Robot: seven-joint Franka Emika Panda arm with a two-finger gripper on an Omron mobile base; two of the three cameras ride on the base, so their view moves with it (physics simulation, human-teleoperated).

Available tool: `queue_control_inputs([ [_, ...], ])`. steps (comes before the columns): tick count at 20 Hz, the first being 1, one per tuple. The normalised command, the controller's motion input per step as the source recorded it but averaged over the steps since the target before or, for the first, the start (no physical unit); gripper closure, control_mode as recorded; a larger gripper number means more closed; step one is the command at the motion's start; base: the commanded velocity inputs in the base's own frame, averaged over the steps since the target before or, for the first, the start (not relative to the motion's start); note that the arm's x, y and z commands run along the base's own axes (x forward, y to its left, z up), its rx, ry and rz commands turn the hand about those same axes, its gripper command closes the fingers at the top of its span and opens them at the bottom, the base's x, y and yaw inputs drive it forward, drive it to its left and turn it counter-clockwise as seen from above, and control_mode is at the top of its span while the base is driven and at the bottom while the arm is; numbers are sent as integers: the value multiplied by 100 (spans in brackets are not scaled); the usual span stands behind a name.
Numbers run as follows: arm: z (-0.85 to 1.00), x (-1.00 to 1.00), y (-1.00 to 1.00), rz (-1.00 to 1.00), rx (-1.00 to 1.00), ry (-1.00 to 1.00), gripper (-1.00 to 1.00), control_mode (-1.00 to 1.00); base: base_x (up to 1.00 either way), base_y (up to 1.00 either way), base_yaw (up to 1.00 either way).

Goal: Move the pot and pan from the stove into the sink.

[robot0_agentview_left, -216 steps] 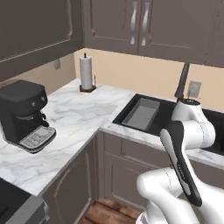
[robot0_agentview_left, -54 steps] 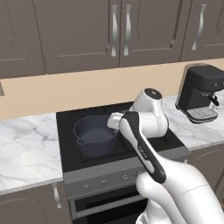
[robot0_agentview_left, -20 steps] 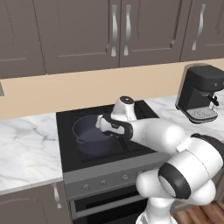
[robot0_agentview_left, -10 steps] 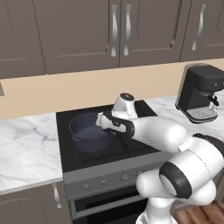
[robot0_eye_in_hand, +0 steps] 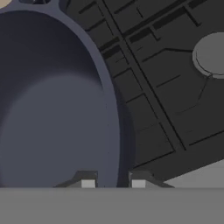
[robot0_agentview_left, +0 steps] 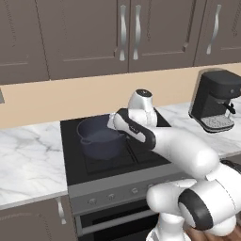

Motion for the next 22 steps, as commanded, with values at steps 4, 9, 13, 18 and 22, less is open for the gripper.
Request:
queue_control_inputs([
  [4, 45, -68, -30, 0, 0, 1, 100, -100, 0, 0, 0],
  [9, 42, -79, -36, 0, 0, 3, 100, -100, 0, 0, 0],
  [13, 43, -85, -38, 0, 0, 4, 100, -100, 0, 0, 0],
  [18, 40, -93, -40, 0, 1, 2, 100, -100, 0, 0, 0],
  [22, 36, -99, -40, 0, 0, 0, 100, -100, 0, 0, 0],
])
